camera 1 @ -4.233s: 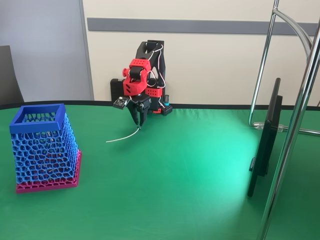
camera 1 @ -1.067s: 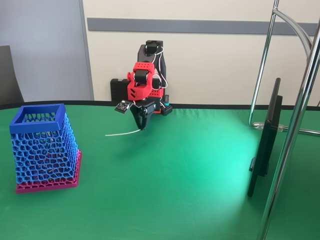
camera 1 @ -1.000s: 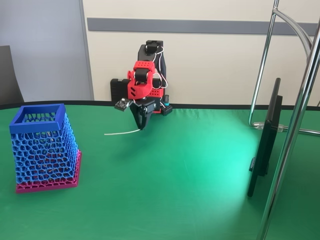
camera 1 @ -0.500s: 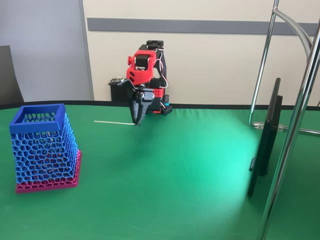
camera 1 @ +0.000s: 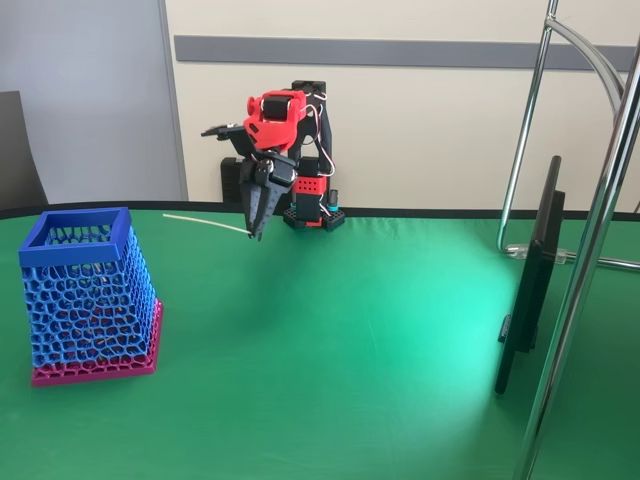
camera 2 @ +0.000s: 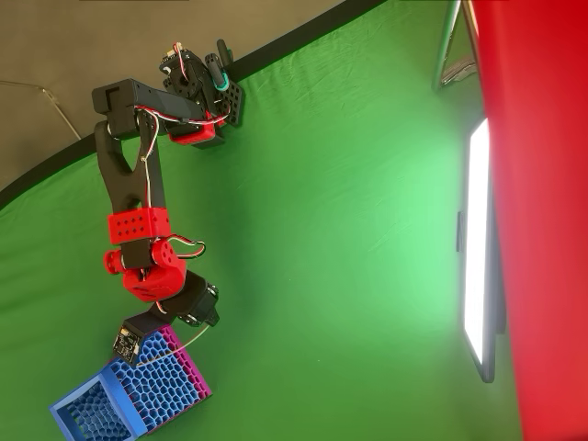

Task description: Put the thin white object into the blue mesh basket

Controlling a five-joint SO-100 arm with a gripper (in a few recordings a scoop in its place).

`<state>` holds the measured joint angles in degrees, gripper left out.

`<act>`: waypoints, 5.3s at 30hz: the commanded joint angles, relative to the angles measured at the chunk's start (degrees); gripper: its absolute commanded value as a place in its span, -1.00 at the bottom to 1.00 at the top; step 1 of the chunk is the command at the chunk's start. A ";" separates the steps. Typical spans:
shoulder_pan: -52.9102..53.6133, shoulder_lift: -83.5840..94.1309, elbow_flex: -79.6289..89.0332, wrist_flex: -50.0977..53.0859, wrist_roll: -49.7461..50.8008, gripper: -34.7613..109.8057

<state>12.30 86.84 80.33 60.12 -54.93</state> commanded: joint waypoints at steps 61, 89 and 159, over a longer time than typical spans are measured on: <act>23.82 -35.24 -55.63 -17.31 -3.87 -0.47; 23.03 -41.40 -62.23 -23.73 -4.22 -0.16; 23.20 -38.32 -52.73 -30.50 -53.35 -0.07</act>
<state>36.12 44.47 27.51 32.43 -109.34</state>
